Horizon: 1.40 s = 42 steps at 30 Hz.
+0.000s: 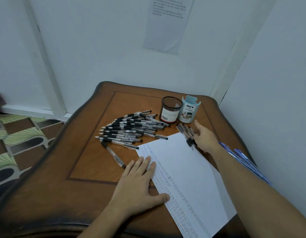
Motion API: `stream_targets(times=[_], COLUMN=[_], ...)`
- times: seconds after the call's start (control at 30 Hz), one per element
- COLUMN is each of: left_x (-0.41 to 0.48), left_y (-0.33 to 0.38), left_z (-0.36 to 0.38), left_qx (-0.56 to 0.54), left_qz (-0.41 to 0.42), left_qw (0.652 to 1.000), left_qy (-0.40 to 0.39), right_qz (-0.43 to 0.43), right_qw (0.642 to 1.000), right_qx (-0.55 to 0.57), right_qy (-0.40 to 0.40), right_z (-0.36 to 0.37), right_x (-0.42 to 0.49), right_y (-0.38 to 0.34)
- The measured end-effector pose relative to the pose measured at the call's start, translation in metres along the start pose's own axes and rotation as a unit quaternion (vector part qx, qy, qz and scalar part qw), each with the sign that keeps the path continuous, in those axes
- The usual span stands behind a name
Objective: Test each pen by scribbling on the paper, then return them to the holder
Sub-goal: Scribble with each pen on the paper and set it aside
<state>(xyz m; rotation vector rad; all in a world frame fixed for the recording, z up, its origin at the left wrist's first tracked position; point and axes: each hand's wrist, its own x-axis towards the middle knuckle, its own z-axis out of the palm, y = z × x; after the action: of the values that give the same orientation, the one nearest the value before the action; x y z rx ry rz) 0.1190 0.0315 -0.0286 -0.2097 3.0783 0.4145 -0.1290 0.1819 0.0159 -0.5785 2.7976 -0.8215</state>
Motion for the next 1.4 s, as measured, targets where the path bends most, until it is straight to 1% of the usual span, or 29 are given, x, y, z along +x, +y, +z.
stream_targets(times=[0.03,0.07,0.13,0.17,0.23,0.3,0.33,0.4,0.53,0.57,0.6,0.67,0.7,0.73,0.77,0.83,0.87,0.9,0.93,0.97,1.0,1.1,1.17,1.27,1.33,1.4], left_x=[0.0,0.0,0.001,0.0,0.0,0.0,0.0,0.0,0.001,0.001,0.001,0.001,0.001,0.001,0.001,0.001,0.001,0.001,0.001,0.001,0.001,0.002,0.002,0.001,0.002,0.003], left_y=[0.0,-0.001,-0.001,-0.001,-0.001,-0.001,-0.001,-0.001,-0.001,-0.001,-0.001,-0.001,-0.001,-0.001,0.0,0.0,0.0,0.0,0.0,0.0,0.0,0.0,0.0,0.0,0.0,-0.001], left_z=[0.0,0.001,0.002,0.002,0.001,0.001,0.001,0.002,0.002,0.002,0.002,0.002,0.003,0.002,0.002,0.002,0.002,0.002,0.002,0.002,0.001,0.001,0.001,0.002,0.003,0.005], left_qx=[-0.001,-0.002,-0.002,-0.001,0.002,0.006,0.005,0.003,-0.001,0.0,0.0,-0.003,-0.002,0.0,0.003,0.007,0.007,0.005,0.005,0.005,0.008,0.015,0.013,0.012,0.013,0.008], left_qz=[0.001,0.002,0.003,0.002,0.001,0.0,-0.002,-0.002,0.001,0.001,0.001,-0.002,-0.003,-0.004,-0.004,-0.004,-0.005,-0.006,-0.006,-0.006,-0.007,-0.007,-0.008,-0.009,-0.008,-0.002], left_qw=[1.0,1.0,1.0,1.0,1.0,1.0,1.0,1.0,1.0,1.0,1.0,1.0,1.0,1.0,1.0,1.0,1.0,1.0,1.0,1.0,1.0,1.0,1.0,1.0,1.0,1.0], left_qy=[0.003,0.004,0.004,0.004,0.003,-0.002,-0.002,-0.001,0.001,0.001,0.003,0.008,0.009,0.008,0.006,0.004,0.003,0.003,0.003,0.002,0.0,-0.007,-0.004,0.0,0.005,0.016], right_qz=[-0.004,-0.018,-0.07,-0.099,-0.143,-0.144,-0.14,-0.138,-0.145,-0.147,-0.146,-0.108,-0.072,-0.032,0.007,0.056,0.065,0.068,0.067,0.063,0.055,0.033,0.033,0.014,-0.013,-0.012], right_qw=[1.0,0.998,0.987,0.982,0.978,0.979,0.98,0.981,0.982,0.984,0.987,0.989,0.976,0.95,0.911,0.815,0.771,0.739,0.72,0.714,0.718,0.762,0.783,0.789,0.806,0.821], right_qx=[-0.009,-0.035,-0.101,-0.122,-0.142,-0.142,-0.14,-0.134,-0.12,-0.103,-0.061,0.093,0.193,0.299,0.399,0.564,0.622,0.66,0.68,0.687,0.684,0.64,0.617,0.614,0.592,0.57], right_qy=[0.011,0.039,0.1,0.104,0.055,-0.003,-0.018,-0.024,-0.006,0.002,0.016,0.047,0.067,0.089,0.105,0.12,0.12,0.118,0.118,0.118,0.116,0.092,0.069,0.031,0.007,-0.013], right_z=[0.001,0.003,0.006,0.009,0.017,0.029,0.035,0.044,0.048,0.047,0.045,0.039,0.036,0.032,0.028,0.02,0.017,0.015,0.013,0.012,0.011,0.011,0.011,0.014,0.017,0.018], right_x=[0.002,0.002,0.002,0.002,0.0,-0.001,-0.002,-0.004,-0.011,-0.012,-0.015,-0.025,-0.031,-0.038,-0.043,-0.055,-0.061,-0.066,-0.071,-0.075,-0.079,-0.086,-0.092,-0.101,-0.107,-0.112], right_y=[0.001,0.002,0.0,-0.005,-0.021,-0.036,-0.042,-0.049,-0.053,-0.052,-0.051,-0.049,-0.049,-0.05,-0.051,-0.052,-0.052,-0.052,-0.052,-0.052,-0.053,-0.05,-0.05,-0.047,-0.041,-0.037])
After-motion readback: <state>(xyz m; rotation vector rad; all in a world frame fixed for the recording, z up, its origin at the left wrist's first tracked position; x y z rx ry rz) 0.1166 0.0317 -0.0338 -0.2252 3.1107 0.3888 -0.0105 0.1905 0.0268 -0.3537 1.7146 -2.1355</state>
